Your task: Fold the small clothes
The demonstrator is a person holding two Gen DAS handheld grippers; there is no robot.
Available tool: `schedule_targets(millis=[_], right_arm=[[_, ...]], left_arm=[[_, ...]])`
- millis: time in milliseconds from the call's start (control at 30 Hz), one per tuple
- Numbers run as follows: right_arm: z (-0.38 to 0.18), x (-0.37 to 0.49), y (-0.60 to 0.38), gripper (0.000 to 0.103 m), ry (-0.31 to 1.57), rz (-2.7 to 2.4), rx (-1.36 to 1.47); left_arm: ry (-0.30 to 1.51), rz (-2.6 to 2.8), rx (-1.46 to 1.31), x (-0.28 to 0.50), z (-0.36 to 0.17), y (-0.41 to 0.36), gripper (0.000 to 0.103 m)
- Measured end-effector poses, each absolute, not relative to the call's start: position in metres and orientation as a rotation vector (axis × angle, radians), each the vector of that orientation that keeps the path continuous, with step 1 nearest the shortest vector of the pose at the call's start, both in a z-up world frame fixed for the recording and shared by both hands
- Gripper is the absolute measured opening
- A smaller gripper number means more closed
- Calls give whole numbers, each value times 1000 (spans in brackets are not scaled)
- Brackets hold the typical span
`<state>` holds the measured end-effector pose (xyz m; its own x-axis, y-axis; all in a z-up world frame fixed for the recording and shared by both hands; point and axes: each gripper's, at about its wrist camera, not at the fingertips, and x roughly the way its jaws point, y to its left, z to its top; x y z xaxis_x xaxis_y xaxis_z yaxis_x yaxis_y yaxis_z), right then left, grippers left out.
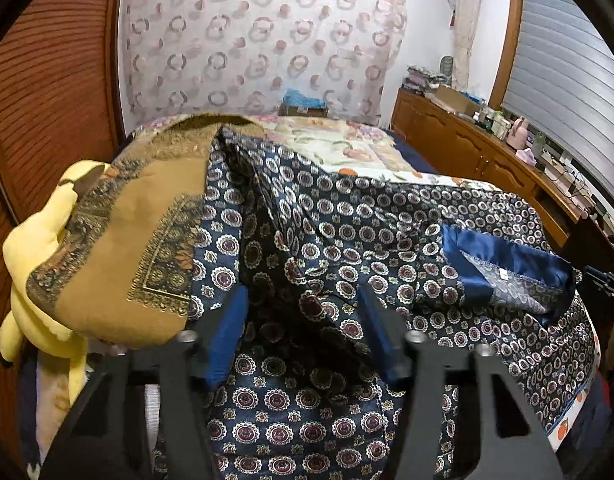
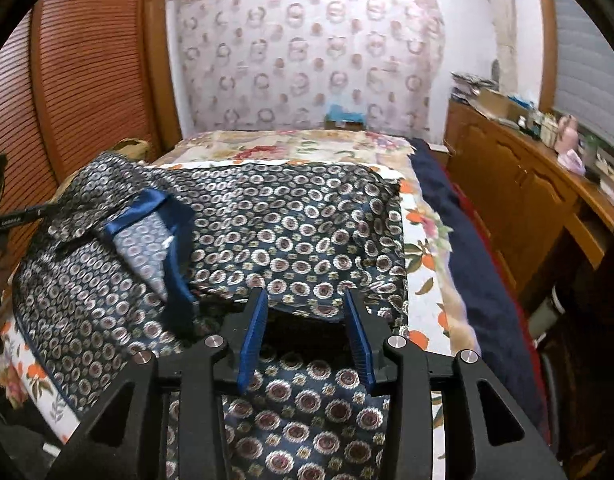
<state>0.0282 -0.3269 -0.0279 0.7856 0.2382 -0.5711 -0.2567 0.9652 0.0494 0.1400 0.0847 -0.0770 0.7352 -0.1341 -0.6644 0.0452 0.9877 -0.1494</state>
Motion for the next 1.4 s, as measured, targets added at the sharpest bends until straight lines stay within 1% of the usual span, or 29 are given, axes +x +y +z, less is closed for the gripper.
schedule_targets(millis=[33, 167, 267, 300, 333, 400, 567, 667, 800, 967, 1133, 1400], right_arm=[[-29, 33, -326, 41, 615, 262, -25], [-42, 43, -320, 41, 703, 252, 6], [-46, 37, -315, 41, 720, 253, -14], [-48, 34, -315, 41, 730, 252, -12], [-49, 31, -315, 41, 734, 252, -6], [-53, 31, -318, 41, 738, 249, 0], [-54, 24, -335, 41, 733, 243, 18], [-50, 18, -342, 41, 719, 249, 33], [-42, 9, -352, 41, 689, 249, 52], [-32, 7, -341, 41, 651, 276, 46], [-18, 15, -314, 41, 619, 347, 31], [-21, 27, -264, 41, 622, 485, -9]], left_arm=[[746, -100, -125, 142, -79, 84, 47], [788, -80, -114, 149, -88, 83, 47], [798, -85, -125, 152, -90, 83, 47], [795, -86, -118, 152, -91, 82, 45], [793, -88, -109, 151, -92, 81, 28], [789, -77, -108, 150, -91, 82, 3], [679, -99, -185, 121, -59, 100, 3], [660, -91, -207, 105, -52, 114, 3], [695, -66, -208, 101, -63, 128, 3], [727, -43, -203, 97, -81, 129, 3], [726, -25, -195, 93, -86, 135, 3], [738, -13, -181, 92, -90, 135, 3]])
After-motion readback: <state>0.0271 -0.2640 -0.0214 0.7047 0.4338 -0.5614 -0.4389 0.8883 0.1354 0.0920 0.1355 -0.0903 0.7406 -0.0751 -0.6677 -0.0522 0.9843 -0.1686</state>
